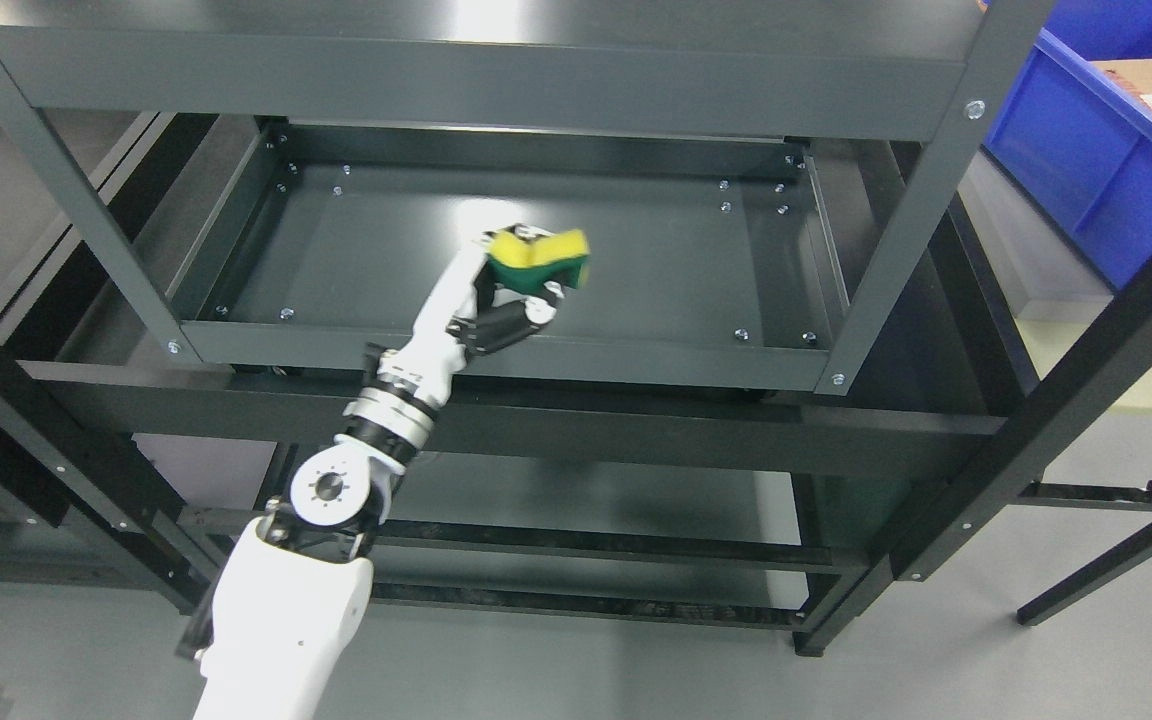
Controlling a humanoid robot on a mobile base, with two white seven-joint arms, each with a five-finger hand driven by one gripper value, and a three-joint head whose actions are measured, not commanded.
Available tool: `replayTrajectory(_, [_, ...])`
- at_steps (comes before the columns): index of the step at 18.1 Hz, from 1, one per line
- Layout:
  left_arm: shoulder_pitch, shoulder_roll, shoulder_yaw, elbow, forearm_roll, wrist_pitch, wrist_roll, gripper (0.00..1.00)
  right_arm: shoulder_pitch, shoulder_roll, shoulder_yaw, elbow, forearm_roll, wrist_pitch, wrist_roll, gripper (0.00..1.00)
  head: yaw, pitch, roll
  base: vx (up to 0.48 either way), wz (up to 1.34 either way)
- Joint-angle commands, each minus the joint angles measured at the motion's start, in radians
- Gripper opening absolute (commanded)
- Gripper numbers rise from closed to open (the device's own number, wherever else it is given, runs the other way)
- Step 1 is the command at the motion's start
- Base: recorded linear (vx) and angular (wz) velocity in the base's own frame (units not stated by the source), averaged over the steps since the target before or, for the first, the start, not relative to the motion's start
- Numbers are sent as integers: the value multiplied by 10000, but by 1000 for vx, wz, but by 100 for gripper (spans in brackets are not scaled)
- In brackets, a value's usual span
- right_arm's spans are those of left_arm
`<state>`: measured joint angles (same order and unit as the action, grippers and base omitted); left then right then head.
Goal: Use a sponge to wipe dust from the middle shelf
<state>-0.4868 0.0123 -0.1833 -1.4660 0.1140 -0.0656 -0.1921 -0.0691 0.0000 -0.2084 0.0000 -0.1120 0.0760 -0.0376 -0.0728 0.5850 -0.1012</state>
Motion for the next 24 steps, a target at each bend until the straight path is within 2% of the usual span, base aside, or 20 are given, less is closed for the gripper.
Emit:
replayTrajectory(1, [970, 51, 4040, -2659, 256, 74, 4, 1, 1, -175, -3, -174, 0, 7, 7, 100, 0, 0, 0, 0, 0])
replayTrajectory(12, [2366, 51, 4211, -2491, 593, -648, 50, 1, 1, -175, 13, -174, 0, 7, 7, 100, 0, 0, 0, 0, 0])
replayTrajectory(17, [2382, 51, 3614, -2429, 624, -724, 65, 2, 1, -175, -2, -174, 0, 7, 7, 100, 0, 0, 0, 0, 0])
replayTrajectory(24, [2382, 51, 3399, -2429, 624, -740, 50, 2, 1, -175, -3, -174, 0, 7, 7, 100, 0, 0, 0, 0, 0])
